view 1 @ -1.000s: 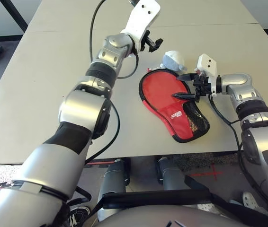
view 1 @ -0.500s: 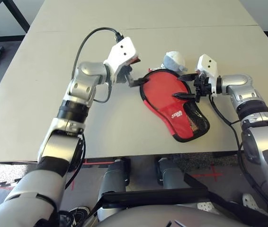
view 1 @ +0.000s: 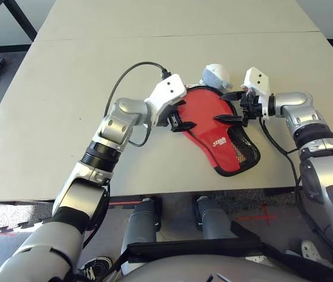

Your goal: Store the ping-pong paddle in its case and zip it.

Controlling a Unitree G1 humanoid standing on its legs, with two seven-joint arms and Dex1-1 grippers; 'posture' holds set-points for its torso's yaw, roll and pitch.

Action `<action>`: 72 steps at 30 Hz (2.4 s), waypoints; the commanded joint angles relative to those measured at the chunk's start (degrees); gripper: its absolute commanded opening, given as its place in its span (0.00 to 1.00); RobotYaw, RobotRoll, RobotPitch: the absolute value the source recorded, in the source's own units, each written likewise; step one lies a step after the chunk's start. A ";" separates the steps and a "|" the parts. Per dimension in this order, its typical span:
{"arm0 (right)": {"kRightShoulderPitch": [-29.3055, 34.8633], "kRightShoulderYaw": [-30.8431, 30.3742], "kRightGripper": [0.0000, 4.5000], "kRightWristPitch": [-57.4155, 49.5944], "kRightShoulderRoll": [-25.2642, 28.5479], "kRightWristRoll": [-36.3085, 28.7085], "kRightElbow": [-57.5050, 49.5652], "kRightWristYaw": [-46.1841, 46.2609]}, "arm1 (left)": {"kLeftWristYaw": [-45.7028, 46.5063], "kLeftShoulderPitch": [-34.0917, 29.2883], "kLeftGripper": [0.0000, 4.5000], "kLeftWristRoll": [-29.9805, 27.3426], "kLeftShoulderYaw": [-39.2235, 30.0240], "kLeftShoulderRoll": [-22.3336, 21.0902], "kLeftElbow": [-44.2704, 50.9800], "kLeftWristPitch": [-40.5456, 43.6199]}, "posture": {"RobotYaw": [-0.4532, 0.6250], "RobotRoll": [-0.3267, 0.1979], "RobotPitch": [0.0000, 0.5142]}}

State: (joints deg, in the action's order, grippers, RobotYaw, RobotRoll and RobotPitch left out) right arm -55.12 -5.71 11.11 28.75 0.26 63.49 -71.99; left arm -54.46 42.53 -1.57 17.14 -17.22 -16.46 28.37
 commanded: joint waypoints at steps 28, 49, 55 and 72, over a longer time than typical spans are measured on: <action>-12.41 2.18 1.00 -4.97 -0.14 2.42 3.58 15.77 | 5.44 -5.21 1.00 1.80 4.14 1.87 0.80 4.02 | 0.45 0.62 0.43; -13.12 2.58 0.56 -6.15 -5.84 9.79 12.60 34.35 | 6.18 -6.62 1.00 1.37 4.72 1.69 5.16 7.08 | 0.48 0.62 0.45; -13.25 3.47 0.14 -5.66 -3.84 9.72 12.50 36.24 | 6.13 -6.28 1.00 1.27 5.00 1.97 4.88 7.09 | 0.48 0.62 0.45; -13.45 3.02 0.04 -5.45 6.31 9.86 11.34 26.40 | 5.66 -5.92 1.00 1.53 6.14 2.70 3.25 6.56 | 0.45 0.62 0.44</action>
State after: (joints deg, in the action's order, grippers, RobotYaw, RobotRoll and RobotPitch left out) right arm -68.19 -2.86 5.56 33.10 9.90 75.42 -44.12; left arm -48.15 38.64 -1.22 19.73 -14.59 -9.73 33.00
